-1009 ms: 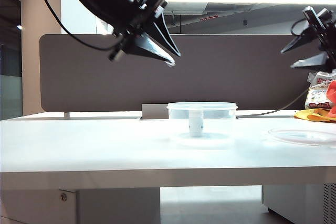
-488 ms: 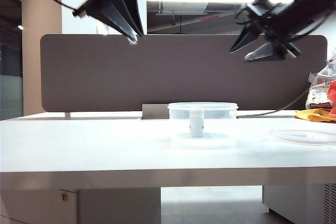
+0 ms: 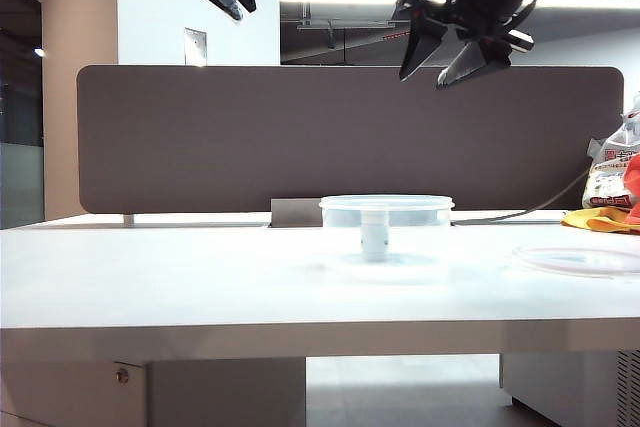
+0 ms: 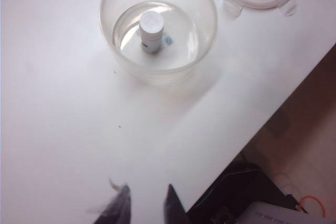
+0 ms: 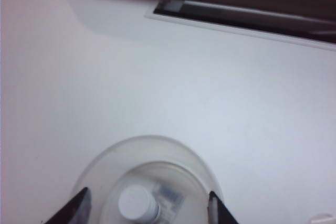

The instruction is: Remove the lid of the round box, pick up the small white medicine bottle inside, and place it on the table.

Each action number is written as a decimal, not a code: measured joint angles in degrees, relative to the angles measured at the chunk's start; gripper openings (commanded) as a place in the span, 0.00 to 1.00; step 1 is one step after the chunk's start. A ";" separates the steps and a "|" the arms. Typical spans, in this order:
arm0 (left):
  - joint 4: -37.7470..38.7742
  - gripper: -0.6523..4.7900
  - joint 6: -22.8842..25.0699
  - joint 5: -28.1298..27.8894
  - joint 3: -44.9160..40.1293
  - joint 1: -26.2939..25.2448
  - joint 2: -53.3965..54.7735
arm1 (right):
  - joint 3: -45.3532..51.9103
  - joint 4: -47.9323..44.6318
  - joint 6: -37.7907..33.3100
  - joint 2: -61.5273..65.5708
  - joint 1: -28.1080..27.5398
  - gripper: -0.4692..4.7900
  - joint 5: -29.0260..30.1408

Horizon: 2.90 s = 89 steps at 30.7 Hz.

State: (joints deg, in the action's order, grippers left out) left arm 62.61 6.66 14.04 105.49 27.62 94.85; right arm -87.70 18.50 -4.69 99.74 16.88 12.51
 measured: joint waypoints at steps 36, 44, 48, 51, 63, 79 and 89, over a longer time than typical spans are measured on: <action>-0.50 0.28 1.55 -1.29 0.28 0.00 0.00 | -8.96 9.81 -1.16 19.63 5.49 0.69 -0.11; -1.16 0.28 1.55 -1.29 0.28 0.00 0.02 | -8.96 6.86 -1.29 19.78 5.49 0.69 -0.55; -1.49 0.28 1.55 -1.29 0.31 0.00 0.02 | -8.92 7.06 -1.42 20.72 5.49 0.59 -0.57; -1.57 0.28 1.55 -1.29 0.37 0.00 0.02 | -8.94 6.95 -1.44 20.72 5.49 0.50 -0.57; -1.60 0.28 1.55 -1.29 0.37 0.04 0.02 | -9.07 6.91 -1.44 20.72 5.49 0.35 -0.92; -1.99 0.28 1.60 -2.58 0.37 0.04 0.02 | -12.26 9.88 -0.98 20.74 5.49 0.35 -0.94; -2.05 0.28 1.68 -4.90 0.37 -0.04 0.02 | -20.33 15.23 -0.09 20.65 8.13 0.35 0.92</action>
State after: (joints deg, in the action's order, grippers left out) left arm 60.55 8.34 9.15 105.86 27.57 94.87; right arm -108.03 33.74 -4.78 120.40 25.02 13.43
